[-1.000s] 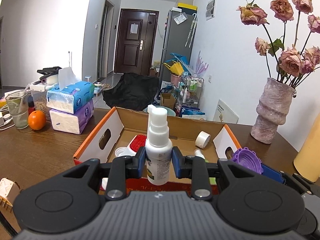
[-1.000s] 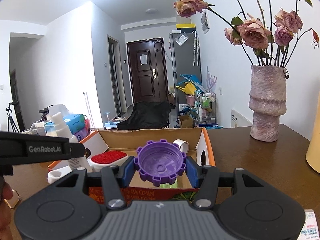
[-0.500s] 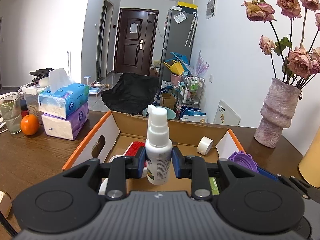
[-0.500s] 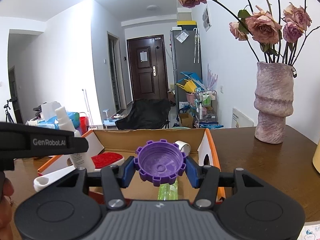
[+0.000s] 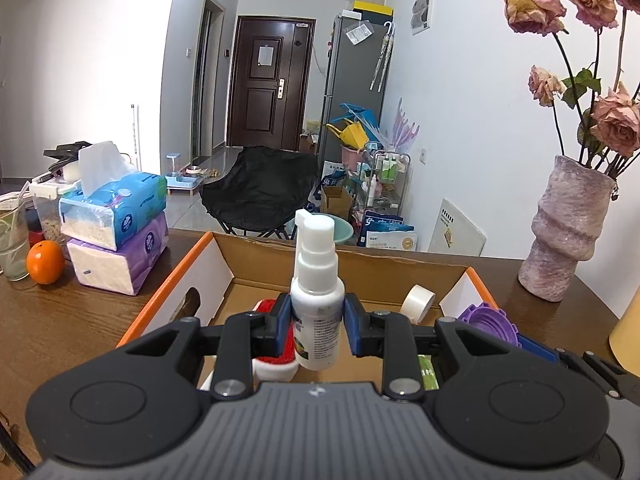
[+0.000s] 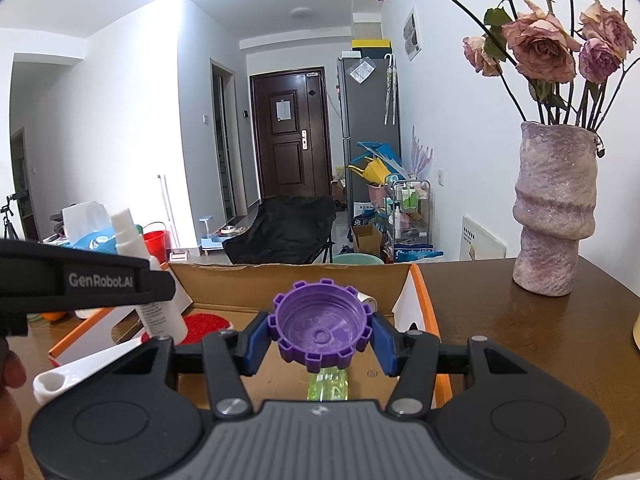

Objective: Organize rigid objects
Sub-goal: 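Carry the spray bottle and purple cap over the cardboard box with both tools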

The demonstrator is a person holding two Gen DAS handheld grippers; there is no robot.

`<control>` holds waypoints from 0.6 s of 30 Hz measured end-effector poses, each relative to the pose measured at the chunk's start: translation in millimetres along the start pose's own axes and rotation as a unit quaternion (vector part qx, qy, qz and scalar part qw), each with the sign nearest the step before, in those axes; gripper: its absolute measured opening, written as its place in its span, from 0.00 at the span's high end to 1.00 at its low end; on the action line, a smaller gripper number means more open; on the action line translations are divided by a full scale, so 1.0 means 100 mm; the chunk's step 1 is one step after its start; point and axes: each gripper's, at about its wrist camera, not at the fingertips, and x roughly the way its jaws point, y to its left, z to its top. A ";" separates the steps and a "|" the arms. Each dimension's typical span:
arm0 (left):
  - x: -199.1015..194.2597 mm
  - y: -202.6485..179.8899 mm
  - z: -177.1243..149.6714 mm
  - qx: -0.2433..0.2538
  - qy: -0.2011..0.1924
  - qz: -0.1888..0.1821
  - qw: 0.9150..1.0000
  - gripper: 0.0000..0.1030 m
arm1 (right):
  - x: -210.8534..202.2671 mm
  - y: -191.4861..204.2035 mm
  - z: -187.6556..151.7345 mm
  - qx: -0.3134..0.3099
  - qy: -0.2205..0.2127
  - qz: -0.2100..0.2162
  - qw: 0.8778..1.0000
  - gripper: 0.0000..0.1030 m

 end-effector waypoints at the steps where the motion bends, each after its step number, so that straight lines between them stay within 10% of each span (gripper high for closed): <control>1: 0.03 0.00 0.01 0.001 0.000 0.001 1.000 0.72 | 0.02 0.00 0.01 0.000 0.000 -0.001 1.000 0.49; 18: 0.37 0.08 0.09 0.005 0.004 0.014 1.000 0.72 | 0.30 0.03 0.08 -0.010 0.004 -0.004 1.000 0.49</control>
